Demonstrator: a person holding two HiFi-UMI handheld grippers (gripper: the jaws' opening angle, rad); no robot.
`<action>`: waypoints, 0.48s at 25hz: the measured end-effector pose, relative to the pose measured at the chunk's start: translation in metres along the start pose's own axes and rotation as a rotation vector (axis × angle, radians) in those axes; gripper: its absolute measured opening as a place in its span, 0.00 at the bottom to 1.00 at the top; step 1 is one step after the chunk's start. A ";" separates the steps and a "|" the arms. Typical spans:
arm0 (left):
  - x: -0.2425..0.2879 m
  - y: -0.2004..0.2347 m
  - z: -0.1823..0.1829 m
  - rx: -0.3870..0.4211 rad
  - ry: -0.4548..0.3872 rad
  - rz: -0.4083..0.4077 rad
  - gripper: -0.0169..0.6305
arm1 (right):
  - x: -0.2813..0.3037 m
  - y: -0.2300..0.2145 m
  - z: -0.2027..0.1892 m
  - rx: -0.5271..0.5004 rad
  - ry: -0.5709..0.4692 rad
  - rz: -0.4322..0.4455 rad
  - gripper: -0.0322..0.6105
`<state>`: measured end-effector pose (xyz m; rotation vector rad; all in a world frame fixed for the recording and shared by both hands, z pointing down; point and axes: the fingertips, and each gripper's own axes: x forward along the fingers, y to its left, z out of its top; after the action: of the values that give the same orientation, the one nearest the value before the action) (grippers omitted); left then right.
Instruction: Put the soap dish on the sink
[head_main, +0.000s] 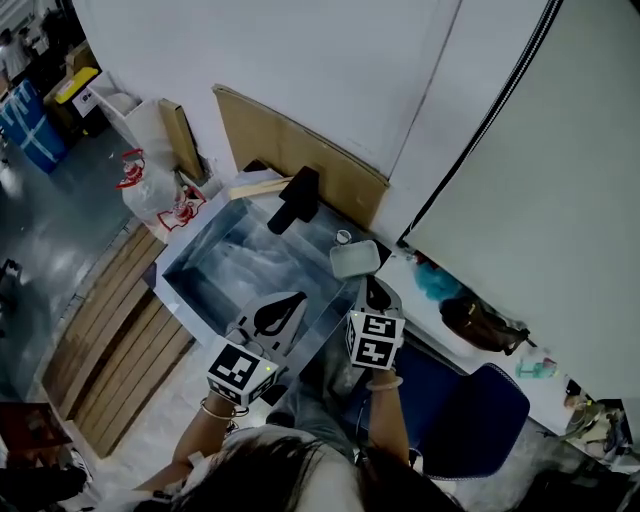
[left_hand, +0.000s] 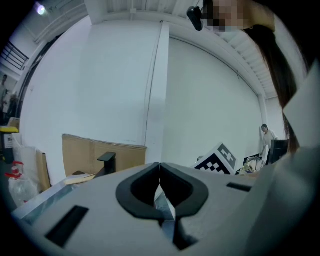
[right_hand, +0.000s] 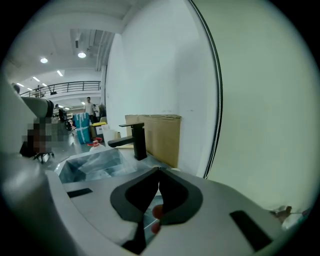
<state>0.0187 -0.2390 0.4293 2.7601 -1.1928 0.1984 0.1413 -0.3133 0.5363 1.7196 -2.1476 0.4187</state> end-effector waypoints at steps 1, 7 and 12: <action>-0.005 -0.001 0.001 0.001 -0.006 0.000 0.04 | -0.005 0.004 0.002 0.004 -0.009 0.000 0.09; -0.037 -0.008 0.010 0.027 -0.046 0.002 0.04 | -0.041 0.026 0.014 0.019 -0.066 -0.001 0.09; -0.064 -0.011 0.016 0.022 -0.079 0.009 0.04 | -0.072 0.045 0.023 0.019 -0.112 -0.001 0.09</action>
<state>-0.0159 -0.1881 0.4015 2.8064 -1.2298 0.1048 0.1098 -0.2513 0.4833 1.7938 -2.2262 0.3509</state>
